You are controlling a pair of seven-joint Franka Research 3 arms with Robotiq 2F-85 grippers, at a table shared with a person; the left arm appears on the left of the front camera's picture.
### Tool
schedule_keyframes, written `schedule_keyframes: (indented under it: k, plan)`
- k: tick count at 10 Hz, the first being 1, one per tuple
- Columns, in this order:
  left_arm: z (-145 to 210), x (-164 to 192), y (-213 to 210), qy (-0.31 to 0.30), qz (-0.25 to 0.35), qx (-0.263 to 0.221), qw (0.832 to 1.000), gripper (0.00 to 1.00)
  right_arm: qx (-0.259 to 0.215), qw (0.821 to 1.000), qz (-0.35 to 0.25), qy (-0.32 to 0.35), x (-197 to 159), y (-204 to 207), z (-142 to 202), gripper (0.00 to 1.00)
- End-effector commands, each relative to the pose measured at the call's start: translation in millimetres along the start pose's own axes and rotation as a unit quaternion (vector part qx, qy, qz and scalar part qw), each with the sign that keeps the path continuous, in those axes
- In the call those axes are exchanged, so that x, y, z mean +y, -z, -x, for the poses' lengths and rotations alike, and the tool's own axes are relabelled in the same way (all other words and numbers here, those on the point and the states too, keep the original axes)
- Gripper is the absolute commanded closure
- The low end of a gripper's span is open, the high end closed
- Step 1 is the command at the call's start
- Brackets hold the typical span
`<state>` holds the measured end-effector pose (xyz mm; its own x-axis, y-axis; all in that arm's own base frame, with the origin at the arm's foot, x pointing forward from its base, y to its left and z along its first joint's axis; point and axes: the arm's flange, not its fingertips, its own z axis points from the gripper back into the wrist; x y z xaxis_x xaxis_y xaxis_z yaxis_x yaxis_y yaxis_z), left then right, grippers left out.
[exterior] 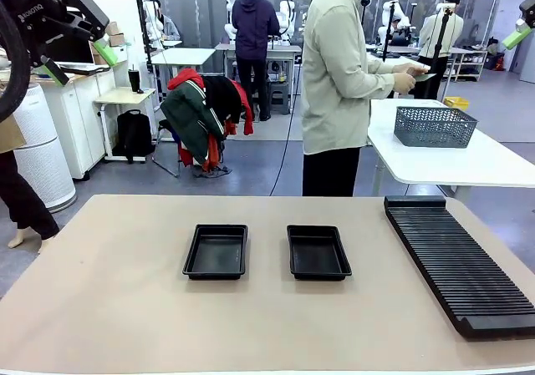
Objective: Inspect and transfer BCBs to ESD trays.
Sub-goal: Pick up the Blank PCB from the PCB Rack and place it in the left ESD tray.
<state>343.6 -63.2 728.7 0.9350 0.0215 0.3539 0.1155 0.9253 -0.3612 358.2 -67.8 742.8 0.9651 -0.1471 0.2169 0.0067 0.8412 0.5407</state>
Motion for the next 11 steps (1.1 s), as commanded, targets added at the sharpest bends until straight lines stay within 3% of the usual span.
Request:
schedule_keyframes:
  k: [1,11]
  plan:
    - [1.7,-1.0,-3.5,-0.013,-0.014,0.007,1.0,0.0,0.0,1.0,0.024,0.011,6.0,-1.9,-1.7,0.0]
    - [-3.6,-5.3,-5.1,-0.015,-0.029,0.014,0.999,0.0,-0.006,0.999,0.041,0.014,4.9,-10.0,-6.1,0.0]
